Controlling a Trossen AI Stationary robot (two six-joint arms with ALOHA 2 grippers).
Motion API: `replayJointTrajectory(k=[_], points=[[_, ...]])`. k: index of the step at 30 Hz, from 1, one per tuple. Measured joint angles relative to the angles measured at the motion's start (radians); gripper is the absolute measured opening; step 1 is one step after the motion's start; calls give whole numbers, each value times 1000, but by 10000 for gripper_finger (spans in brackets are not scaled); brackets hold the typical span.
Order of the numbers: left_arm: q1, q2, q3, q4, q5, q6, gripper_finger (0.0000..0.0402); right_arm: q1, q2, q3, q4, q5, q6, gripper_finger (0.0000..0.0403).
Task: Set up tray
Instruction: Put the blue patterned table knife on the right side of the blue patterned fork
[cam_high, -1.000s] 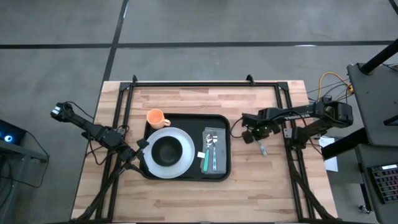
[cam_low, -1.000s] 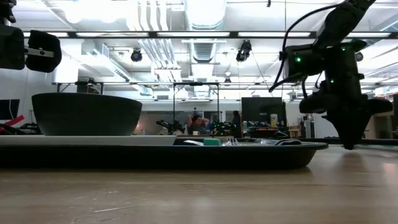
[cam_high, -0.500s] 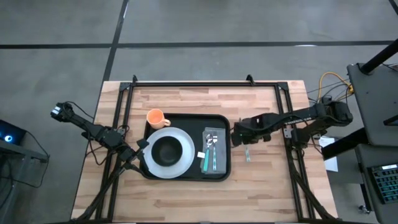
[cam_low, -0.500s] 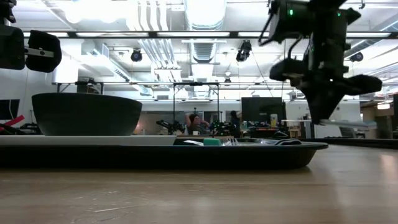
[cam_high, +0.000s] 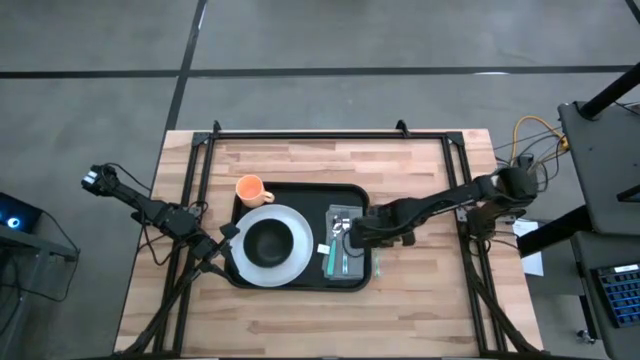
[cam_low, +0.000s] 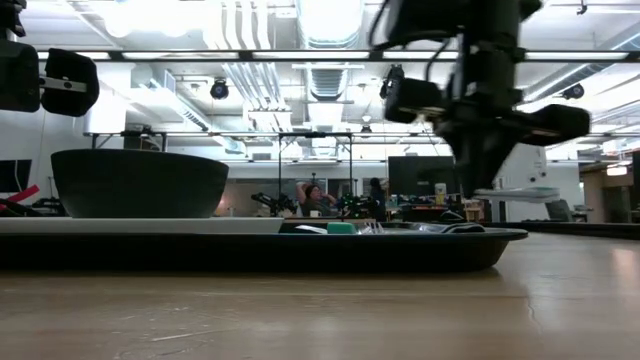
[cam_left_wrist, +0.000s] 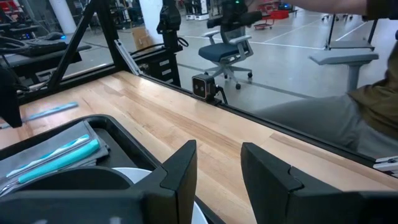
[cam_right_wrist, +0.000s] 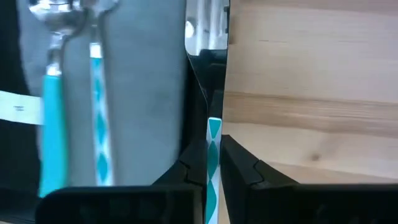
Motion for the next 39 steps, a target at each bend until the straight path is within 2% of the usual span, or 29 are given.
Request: replayJointTrajectory(k=[6,12,24,39], points=[[0,0,0,0,0,0,107,-12,120,137,-22,-2,-19,13],[0,0,0,0,0,0,107,-27,181,202,-25,-4,-8,13],[0,0,0,0,0,0,107,-20,194,206,-8,30,106,13],[0,0,0,0,0,0,107,-36,280,206,5,20,60,13]])
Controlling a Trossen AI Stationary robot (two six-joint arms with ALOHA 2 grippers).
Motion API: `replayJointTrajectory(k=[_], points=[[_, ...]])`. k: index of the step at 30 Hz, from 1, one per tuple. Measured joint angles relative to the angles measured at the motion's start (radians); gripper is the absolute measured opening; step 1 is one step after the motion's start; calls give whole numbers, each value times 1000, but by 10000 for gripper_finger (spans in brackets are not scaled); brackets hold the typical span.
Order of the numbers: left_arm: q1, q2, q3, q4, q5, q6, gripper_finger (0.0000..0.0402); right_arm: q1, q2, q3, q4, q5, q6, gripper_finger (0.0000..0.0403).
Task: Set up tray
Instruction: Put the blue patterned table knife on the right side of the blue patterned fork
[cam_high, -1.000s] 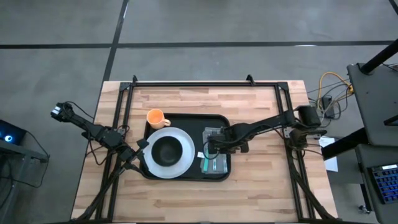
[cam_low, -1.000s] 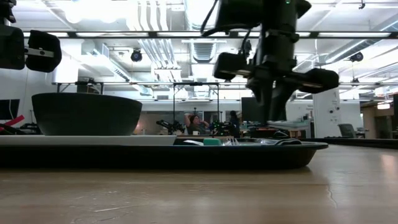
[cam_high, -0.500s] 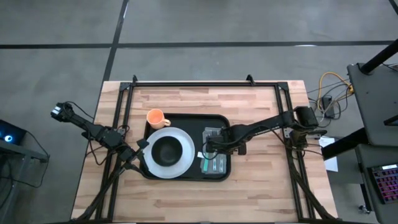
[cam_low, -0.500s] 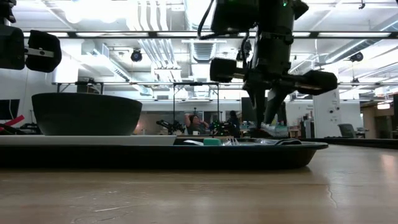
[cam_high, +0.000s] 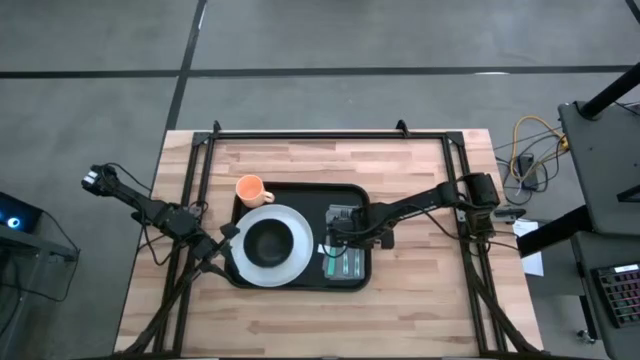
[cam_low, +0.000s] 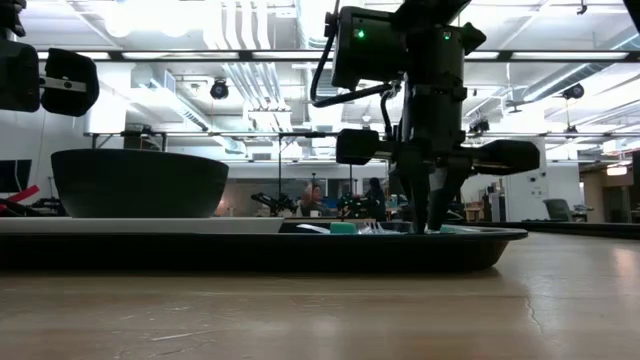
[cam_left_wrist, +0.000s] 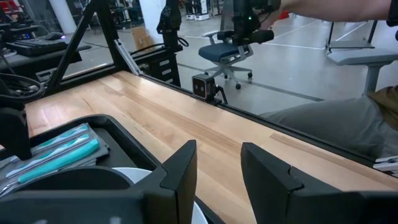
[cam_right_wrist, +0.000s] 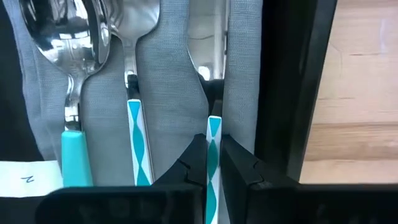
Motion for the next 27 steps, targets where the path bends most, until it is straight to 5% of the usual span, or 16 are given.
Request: replayJointTrajectory(k=[14,27], points=[[0,0,0,0,0,0,107,-2,1,0,5,11,-19,17],[0,0,0,0,0,0,107,-3,1,-1,5,16,-11,90]])
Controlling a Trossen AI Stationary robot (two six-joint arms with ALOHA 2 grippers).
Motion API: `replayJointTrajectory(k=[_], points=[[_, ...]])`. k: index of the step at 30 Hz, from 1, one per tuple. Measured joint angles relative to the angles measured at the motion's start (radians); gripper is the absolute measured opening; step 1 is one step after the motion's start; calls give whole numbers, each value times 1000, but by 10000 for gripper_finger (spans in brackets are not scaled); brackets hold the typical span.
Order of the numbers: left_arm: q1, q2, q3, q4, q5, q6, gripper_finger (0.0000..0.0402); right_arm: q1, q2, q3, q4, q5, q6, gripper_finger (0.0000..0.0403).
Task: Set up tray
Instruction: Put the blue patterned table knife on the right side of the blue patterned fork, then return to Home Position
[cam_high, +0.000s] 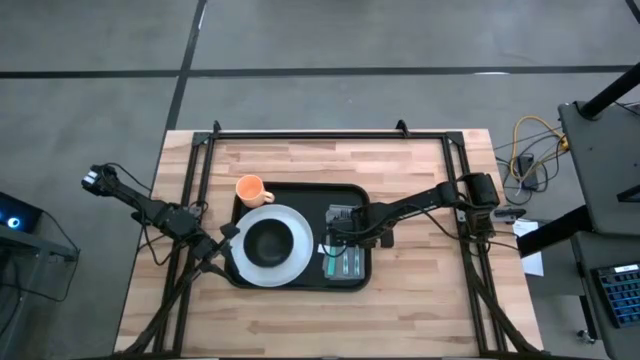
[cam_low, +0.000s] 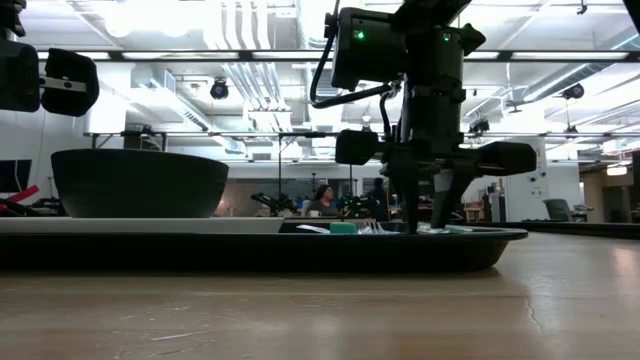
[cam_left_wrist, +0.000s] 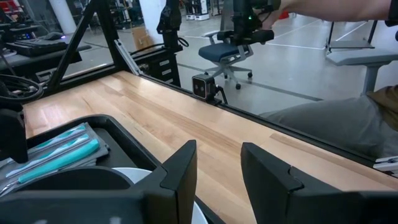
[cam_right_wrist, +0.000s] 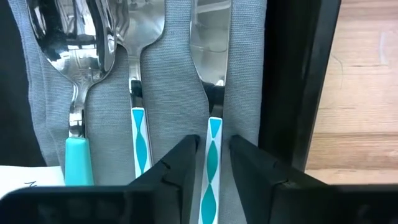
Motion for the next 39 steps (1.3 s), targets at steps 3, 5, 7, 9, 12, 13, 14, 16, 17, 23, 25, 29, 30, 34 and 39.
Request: replayJointTrajectory(k=[3,5,7,9,12,13,14,16,17,23,25,29,30,34,39], points=[[0,0,0,0,0,0,107,0,0,0,0,0,0,98],[0,0,0,0,0,0,107,0,0,0,-1,-1,-1,101],[0,0,0,0,0,0,107,0,0,0,-1,-2,-9,102],[0,0,0,0,0,0,107,0,-1,1,-2,-2,-16,100],[0,0,0,0,0,0,107,-1,-1,5,-4,-2,-38,95],[0,0,0,0,0,0,107,-4,-1,8,-5,-2,-48,93],[0,0,0,0,0,0,107,-6,-2,12,-6,-3,-59,91],[0,0,0,0,0,0,107,-16,-3,19,-6,-3,-83,88],[0,0,0,0,0,0,107,-21,-3,24,-7,-3,-96,86],[0,0,0,0,0,0,107,-53,-3,68,-68,-3,-167,76],[0,0,0,0,0,0,107,-63,-3,80,-101,-2,-179,73],[0,0,0,0,0,0,107,-77,-4,97,-134,-2,-233,74],[0,0,0,0,0,0,107,-80,-3,100,-136,-2,-257,75],[0,0,0,0,0,0,107,-88,-4,119,-131,-5,-295,81],[0,0,0,0,0,0,107,-86,-4,152,-120,-7,-292,87]])
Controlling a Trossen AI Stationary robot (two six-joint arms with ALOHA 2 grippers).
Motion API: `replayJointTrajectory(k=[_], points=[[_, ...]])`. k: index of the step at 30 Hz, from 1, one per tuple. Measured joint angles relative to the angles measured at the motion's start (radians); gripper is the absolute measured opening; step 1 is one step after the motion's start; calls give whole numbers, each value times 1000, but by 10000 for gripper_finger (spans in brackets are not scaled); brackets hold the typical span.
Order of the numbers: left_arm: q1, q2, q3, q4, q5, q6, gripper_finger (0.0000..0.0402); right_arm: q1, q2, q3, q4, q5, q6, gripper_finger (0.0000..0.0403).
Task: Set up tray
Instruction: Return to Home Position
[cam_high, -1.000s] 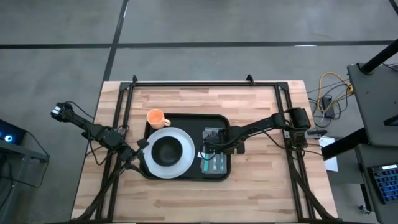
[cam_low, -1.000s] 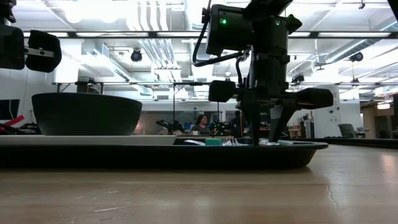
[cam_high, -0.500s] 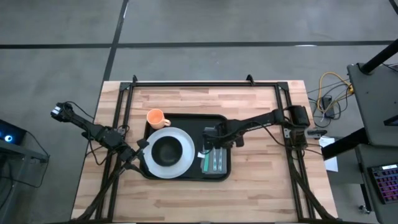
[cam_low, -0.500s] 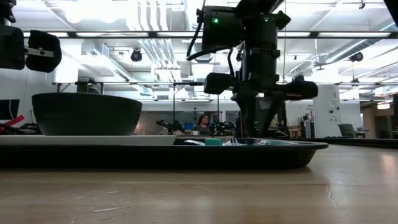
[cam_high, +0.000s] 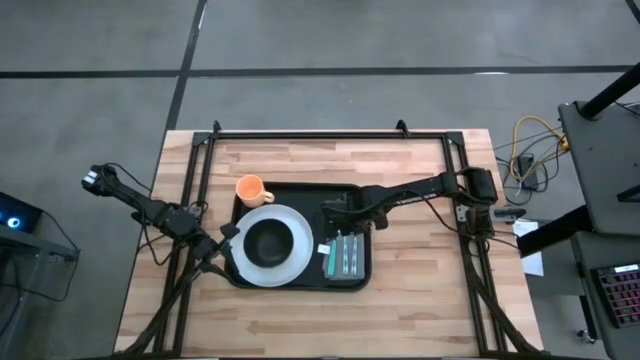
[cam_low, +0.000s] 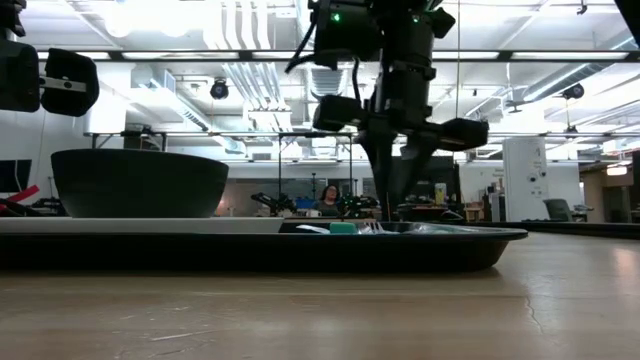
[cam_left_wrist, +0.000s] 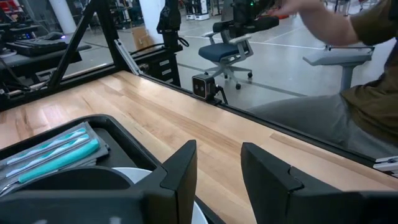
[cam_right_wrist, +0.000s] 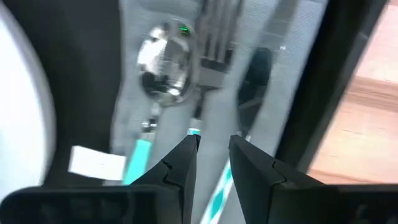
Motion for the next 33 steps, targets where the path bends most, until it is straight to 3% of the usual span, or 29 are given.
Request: replayJointTrajectory(k=[5,10,17,22,25,29,33], points=[[0,0,0,0,0,0,107,0,-1,10,56,2,-67,82],[0,0,0,0,0,0,107,-1,-1,10,108,32,-401,73],[0,0,0,0,0,0,107,82,0,8,203,239,-838,68],[0,0,0,0,0,0,107,165,1,7,206,375,-1063,75],[0,0,0,0,0,0,107,199,1,3,240,378,-1196,80],[0,0,0,0,0,0,107,224,1,-1,303,287,-1405,84],[0,0,0,0,0,0,107,212,1,-2,316,269,-1496,86]])
